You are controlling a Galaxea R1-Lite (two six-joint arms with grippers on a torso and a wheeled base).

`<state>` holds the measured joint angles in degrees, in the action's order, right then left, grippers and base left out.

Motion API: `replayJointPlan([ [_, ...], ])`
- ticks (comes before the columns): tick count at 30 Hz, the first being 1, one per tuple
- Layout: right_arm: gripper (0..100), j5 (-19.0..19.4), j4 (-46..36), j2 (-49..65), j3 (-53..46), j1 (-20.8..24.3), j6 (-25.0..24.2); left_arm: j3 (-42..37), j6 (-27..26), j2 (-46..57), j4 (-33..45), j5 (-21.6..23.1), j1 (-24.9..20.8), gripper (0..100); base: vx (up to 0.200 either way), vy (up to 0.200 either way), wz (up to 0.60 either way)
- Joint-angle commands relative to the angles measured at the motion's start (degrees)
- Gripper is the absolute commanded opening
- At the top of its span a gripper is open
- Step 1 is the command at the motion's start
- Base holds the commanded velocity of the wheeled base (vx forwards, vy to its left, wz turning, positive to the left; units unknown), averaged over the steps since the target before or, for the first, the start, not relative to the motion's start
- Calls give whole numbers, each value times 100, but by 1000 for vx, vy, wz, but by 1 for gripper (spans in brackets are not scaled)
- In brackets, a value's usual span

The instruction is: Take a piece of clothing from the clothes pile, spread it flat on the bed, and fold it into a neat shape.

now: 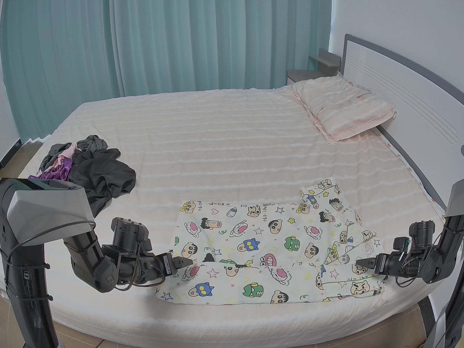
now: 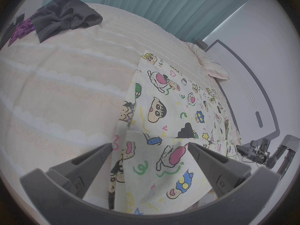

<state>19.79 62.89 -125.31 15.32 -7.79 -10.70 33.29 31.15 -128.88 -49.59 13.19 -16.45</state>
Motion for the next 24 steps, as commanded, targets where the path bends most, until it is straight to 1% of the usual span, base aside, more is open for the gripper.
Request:
replayJointPlan([
  [1, 100, 78, -5, -169, -12, 14, 24, 2, -3, -50, 2, -1, -34, 100, 0, 0, 0],
  [3, 100, 104, 13, -240, 6, 14, 33, 19, -3, -50, 2, -1, -52, 100, 0, 0, 0],
  [6, 100, 377, 13, -240, -29, 14, 139, 28, -3, -58, -7, -1, -52, 100, 0, 0, 0],
  [8, 100, 456, 13, -222, -12, 23, 139, 37, -3, -58, -7, 8, -69, 100, 0, 0, 0],
  [19, 100, 474, 13, -249, -12, 14, 147, 107, -12, -120, -24, 8, -69, 100, 0, 0, 0],
  [24, 100, 474, 13, -249, -3, 14, 147, -16, -3, -85, -385, 8, -69, 100, 0, 0, 0],
])
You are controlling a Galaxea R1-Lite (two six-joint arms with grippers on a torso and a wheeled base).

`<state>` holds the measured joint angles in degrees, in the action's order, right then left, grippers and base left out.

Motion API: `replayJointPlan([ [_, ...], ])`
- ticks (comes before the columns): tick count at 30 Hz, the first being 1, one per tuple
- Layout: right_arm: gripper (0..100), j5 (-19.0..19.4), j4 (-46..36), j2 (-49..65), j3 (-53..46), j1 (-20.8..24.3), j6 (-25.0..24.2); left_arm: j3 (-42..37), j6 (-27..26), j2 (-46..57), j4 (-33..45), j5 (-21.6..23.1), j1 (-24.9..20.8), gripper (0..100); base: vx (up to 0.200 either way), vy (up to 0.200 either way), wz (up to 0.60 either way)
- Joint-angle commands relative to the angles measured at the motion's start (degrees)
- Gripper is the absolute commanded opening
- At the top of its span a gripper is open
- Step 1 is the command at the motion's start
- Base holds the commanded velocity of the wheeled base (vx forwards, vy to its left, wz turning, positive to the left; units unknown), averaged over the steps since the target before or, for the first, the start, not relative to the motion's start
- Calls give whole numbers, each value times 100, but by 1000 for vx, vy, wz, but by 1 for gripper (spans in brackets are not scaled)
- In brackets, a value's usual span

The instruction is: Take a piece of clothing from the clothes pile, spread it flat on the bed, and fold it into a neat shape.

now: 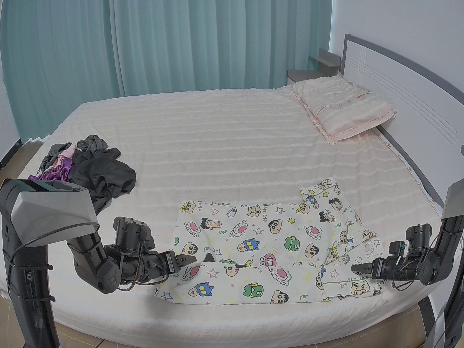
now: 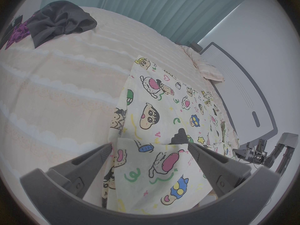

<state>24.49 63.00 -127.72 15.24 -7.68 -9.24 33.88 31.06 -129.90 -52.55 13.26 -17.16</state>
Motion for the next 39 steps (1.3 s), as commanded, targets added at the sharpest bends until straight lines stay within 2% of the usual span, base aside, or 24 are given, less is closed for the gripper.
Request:
replayJointPlan([
  [1, 100, 3, 2, -16, 5, 3, 1, -197, 5, 35, -229, 1, -6, 100, 0, 0, 0],
  [7, 100, -6, 2, -16, 5, 3, 1, -435, -21, 79, -361, 282, -112, 100, 0, 0, 0],
  [26, 100, -6, 2, -25, 32, 12, 1, -584, -48, 554, -361, 229, 47, 100, 0, 0, 0],
  [31, 100, -6, 2, -25, 32, 12, 1, -558, -65, 360, -361, 221, -138, 100, 0, 0, 0],
  [39, 100, -6, 2, -25, 32, 12, 1, -558, -74, 88, -431, 203, -85, 100, 0, 0, 0],
])
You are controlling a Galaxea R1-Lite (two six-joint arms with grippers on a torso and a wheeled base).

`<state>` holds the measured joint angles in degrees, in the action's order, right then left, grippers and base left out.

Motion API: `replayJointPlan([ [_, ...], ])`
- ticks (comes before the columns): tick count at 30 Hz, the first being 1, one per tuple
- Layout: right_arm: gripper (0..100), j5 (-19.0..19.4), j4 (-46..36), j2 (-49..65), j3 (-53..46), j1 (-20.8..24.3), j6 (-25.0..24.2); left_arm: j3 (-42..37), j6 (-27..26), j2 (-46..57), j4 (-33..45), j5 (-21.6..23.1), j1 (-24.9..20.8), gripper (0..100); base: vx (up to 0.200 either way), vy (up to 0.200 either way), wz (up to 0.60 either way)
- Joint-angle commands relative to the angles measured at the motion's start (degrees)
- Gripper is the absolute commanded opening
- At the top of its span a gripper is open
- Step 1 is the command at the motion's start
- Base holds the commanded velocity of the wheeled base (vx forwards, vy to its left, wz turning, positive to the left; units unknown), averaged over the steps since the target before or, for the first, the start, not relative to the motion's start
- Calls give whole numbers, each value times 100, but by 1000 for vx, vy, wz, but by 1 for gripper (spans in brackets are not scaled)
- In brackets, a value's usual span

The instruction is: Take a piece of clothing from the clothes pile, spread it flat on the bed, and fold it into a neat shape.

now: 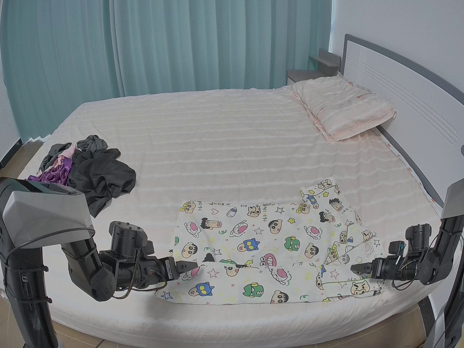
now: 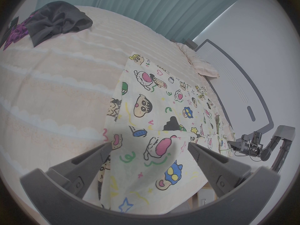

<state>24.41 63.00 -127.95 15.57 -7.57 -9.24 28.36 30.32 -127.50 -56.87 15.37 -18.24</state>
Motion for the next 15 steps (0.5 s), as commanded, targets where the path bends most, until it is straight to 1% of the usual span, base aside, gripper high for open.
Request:
replayJointPlan([
  [1, 100, -6, 2, -2, -1, 1, 1, -14, 0, -152, 0, -17, 31, 100, 0, 0, 0],
  [7, 100, -6, 2, -2, -1, 1, 1, -23, 0, -161, 9, -17, 127, 100, 0, 0, 0],
  [15, 100, -6, 2, -2, 8, 19, -8, 179, 18, -319, -8, -17, 57, 100, 0, 0, 0],
])
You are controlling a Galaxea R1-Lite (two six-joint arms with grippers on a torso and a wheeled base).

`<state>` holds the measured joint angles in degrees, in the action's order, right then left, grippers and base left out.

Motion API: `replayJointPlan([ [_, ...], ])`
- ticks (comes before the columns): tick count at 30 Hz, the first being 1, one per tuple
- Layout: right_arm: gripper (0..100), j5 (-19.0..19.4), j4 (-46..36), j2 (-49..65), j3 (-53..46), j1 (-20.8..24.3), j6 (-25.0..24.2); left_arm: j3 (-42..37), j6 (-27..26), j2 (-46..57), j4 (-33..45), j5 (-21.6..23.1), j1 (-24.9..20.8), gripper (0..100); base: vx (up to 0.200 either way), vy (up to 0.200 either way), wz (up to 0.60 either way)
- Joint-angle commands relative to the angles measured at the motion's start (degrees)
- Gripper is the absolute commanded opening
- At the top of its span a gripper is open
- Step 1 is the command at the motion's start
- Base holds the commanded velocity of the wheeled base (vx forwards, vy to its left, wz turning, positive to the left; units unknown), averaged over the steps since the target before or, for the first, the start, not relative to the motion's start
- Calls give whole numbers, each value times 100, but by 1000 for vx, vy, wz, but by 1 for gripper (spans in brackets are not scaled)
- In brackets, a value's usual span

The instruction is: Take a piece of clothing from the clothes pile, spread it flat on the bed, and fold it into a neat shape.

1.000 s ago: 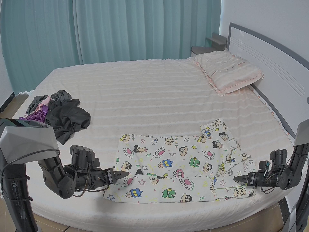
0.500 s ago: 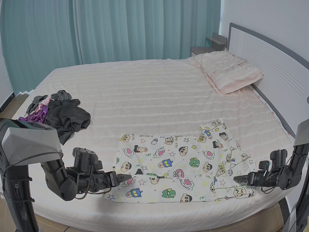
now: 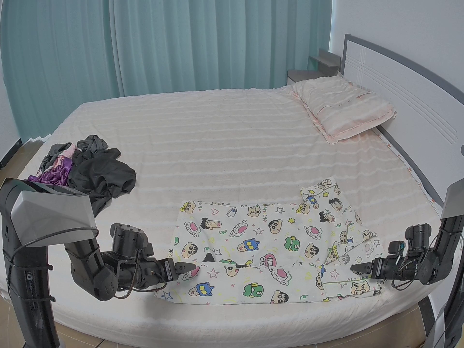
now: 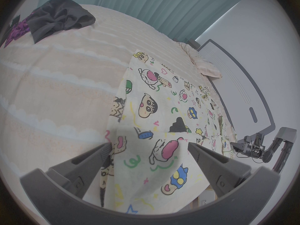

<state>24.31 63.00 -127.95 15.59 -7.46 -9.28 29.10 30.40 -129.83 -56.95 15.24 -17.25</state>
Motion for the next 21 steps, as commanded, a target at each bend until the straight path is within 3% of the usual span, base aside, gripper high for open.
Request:
replayJointPlan([
  [1, 100, -5, 2, -2, 5, 17, -4, 149, 9, -86, 0, -3, -50, 100, 0, 0, 0],
  [7, 100, -14, 2, -2, -4, 17, -4, 263, 18, -245, 9, -135, -33, 100, 0, 0, 0],
  [8, 0, -23, 2, -2, -4, 17, -4, 254, 18, -245, 9, -170, -24, 0, 0, 0, 0],
  [21, 0, -31, 309, -151, -21, 17, -22, 157, 9, -227, 9, -487, 108, 0, 0, 0, 0],
])
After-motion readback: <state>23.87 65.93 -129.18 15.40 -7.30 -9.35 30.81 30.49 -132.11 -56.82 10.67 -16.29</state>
